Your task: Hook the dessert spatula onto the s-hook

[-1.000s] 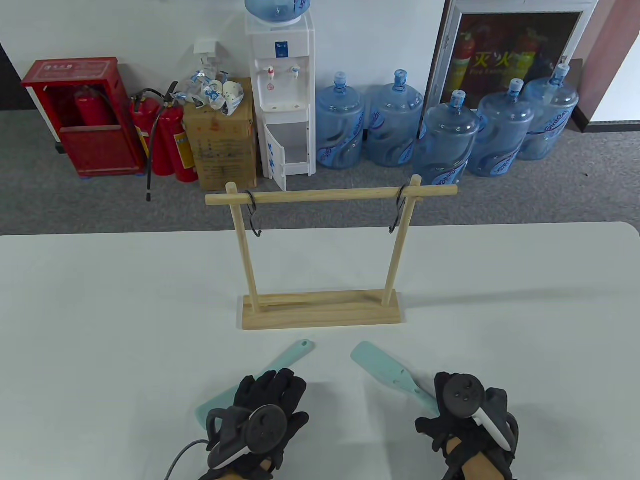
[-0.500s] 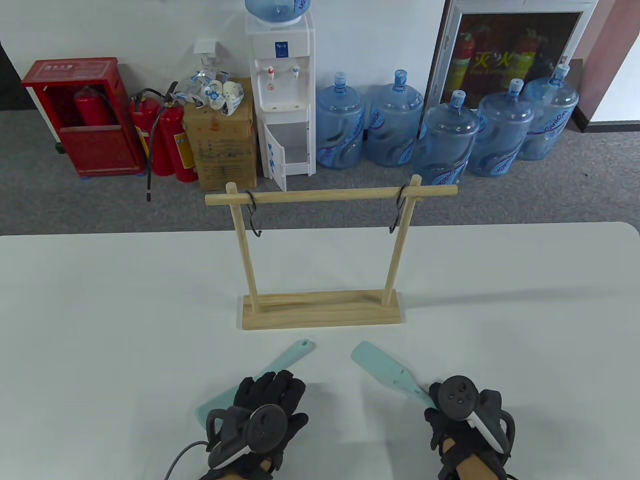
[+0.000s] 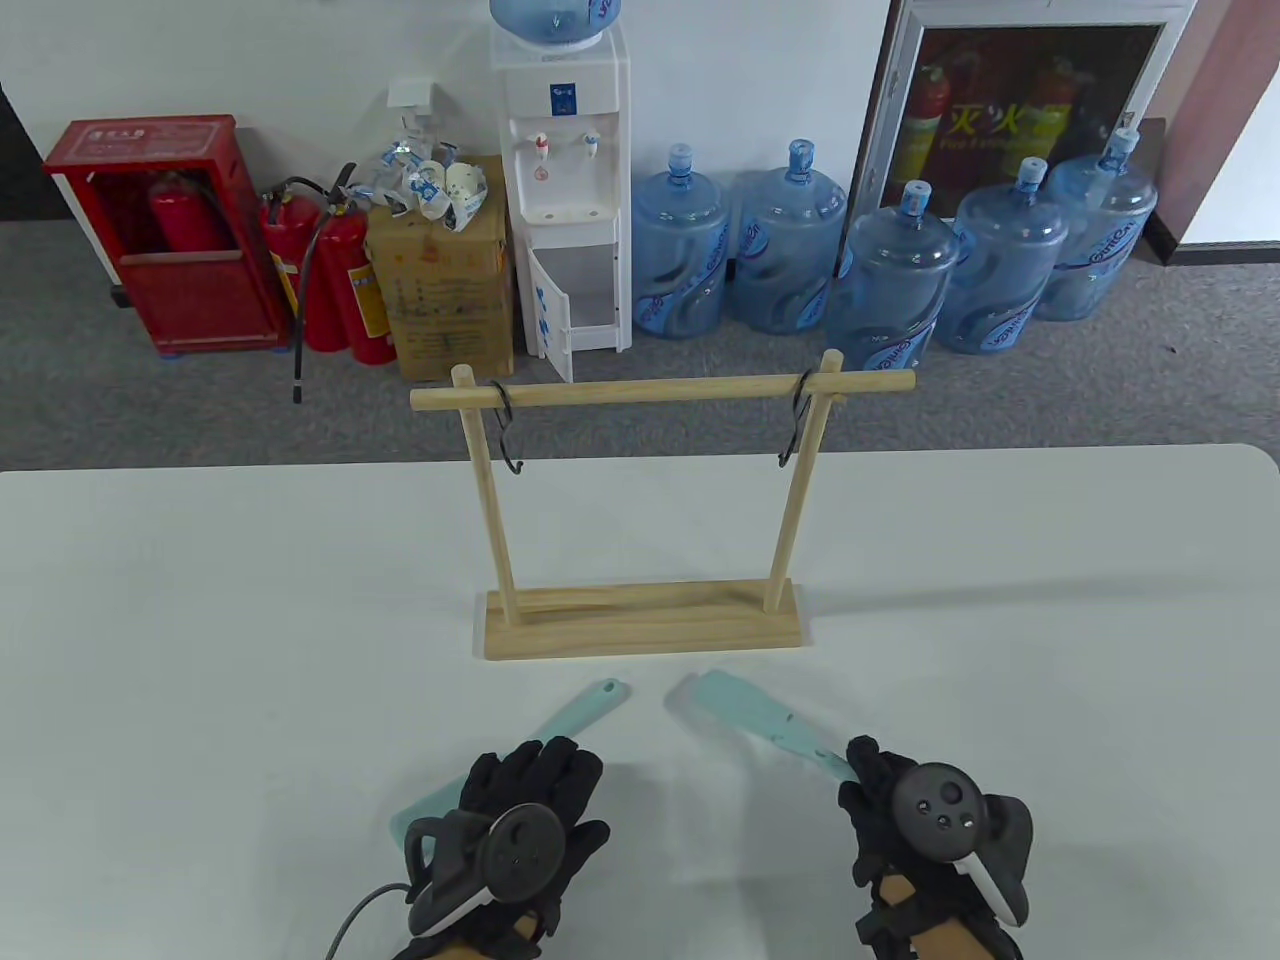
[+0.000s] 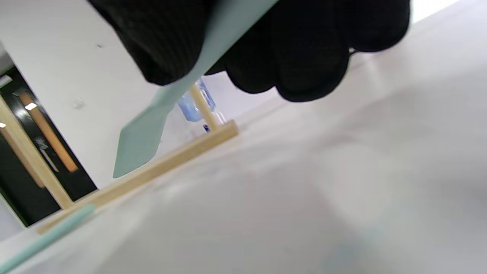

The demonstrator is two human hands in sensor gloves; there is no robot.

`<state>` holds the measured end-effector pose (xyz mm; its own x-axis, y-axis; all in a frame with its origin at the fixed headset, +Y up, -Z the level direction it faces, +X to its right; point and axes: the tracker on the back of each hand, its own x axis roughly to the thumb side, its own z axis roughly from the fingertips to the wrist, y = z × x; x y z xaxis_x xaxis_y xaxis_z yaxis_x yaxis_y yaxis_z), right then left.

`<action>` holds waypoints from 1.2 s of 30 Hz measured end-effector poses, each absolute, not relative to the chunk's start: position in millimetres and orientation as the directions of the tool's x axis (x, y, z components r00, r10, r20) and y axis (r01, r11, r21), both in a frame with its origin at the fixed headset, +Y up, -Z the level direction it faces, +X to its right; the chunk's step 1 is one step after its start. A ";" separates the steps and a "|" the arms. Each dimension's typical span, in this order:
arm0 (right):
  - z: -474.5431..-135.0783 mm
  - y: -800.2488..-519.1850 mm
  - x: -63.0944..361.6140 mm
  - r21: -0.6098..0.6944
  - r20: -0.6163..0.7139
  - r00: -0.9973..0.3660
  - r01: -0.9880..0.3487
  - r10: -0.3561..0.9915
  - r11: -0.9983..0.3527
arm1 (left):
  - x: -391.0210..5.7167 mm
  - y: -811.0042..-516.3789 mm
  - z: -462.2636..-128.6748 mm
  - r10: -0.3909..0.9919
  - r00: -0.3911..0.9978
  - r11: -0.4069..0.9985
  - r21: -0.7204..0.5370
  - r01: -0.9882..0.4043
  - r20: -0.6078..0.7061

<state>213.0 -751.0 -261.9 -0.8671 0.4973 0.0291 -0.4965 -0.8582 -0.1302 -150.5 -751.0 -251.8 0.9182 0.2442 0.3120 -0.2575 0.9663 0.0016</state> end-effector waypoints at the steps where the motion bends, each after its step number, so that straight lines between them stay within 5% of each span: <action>1: -260.3 -747.9 209.4 -0.146 0.054 -0.865 -0.501 0.498 -0.853 | -152.0 -750.1 -251.8 0.250 0.918 0.964 0.010 -0.266 0.308; 17: -239.2 -724.7 136.1 -0.165 0.323 -0.881 -0.411 0.345 -0.897 | -164.2 -741.4 -250.0 0.298 0.911 0.933 0.117 -0.342 0.284; 27: -229.4 -722.6 110.7 -0.094 0.423 -0.835 -0.427 0.352 -0.899 | -126.0 -749.5 -247.7 0.063 0.942 0.988 0.111 -0.105 0.330; 36: -227.6 -720.9 111.3 -0.134 0.442 -0.819 -0.463 0.366 -0.876 | -127.3 -739.4 -243.0 0.034 0.944 0.942 0.305 -0.141 0.329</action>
<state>111.3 -720.9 -227.6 -0.8192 0.3658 0.4417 -0.4634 -0.8760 -0.1339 -127.3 -739.4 -243.0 0.9436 0.0344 0.3293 -0.1409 0.9418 0.3054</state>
